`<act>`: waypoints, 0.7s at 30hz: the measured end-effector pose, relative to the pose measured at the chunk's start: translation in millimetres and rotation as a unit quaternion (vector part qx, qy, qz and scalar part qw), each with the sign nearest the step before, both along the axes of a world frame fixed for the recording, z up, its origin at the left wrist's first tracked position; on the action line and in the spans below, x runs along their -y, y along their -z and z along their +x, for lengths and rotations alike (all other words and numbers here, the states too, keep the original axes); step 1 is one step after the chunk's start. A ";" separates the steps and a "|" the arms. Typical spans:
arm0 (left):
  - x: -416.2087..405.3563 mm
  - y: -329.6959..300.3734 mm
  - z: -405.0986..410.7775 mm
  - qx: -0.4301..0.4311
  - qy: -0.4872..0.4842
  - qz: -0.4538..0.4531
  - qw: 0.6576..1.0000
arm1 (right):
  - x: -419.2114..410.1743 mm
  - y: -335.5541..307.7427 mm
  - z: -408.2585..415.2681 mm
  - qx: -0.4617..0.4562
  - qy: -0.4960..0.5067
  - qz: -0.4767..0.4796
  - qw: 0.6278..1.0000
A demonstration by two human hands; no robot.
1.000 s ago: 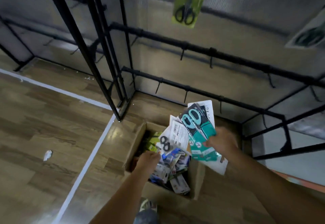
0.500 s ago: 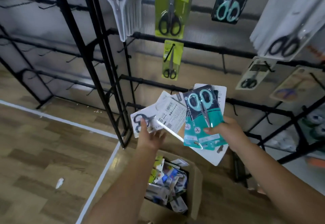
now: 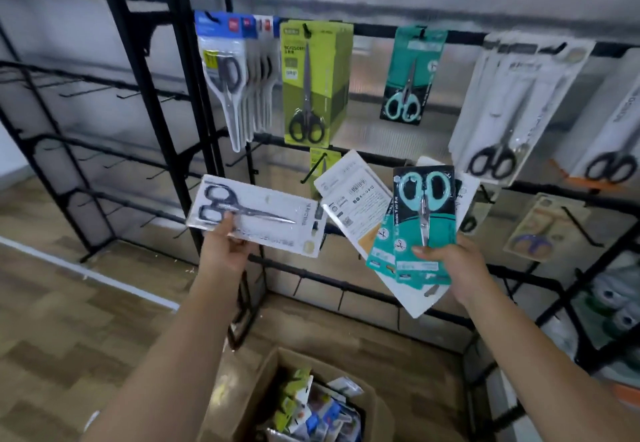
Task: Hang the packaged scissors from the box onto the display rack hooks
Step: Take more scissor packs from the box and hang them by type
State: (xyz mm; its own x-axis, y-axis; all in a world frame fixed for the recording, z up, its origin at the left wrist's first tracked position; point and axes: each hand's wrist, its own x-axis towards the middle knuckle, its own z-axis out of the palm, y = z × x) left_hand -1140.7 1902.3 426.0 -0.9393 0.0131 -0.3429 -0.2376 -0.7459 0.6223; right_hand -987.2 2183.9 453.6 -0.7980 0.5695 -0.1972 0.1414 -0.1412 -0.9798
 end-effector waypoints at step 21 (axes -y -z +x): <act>-104.5 -26.5 50.7 -0.100 0.182 0.119 0.971 | 59.1 -22.9 -43.6 -0.072 -0.045 0.068 0.994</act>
State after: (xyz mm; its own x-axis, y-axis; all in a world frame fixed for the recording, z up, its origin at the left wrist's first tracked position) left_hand -1090.0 2006.8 452.5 -0.9050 0.4136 -0.1000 -0.4044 -0.7629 0.5044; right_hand -1030.8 2124.8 476.4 -0.8618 0.5073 -0.0027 0.0041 0.0016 -1.0000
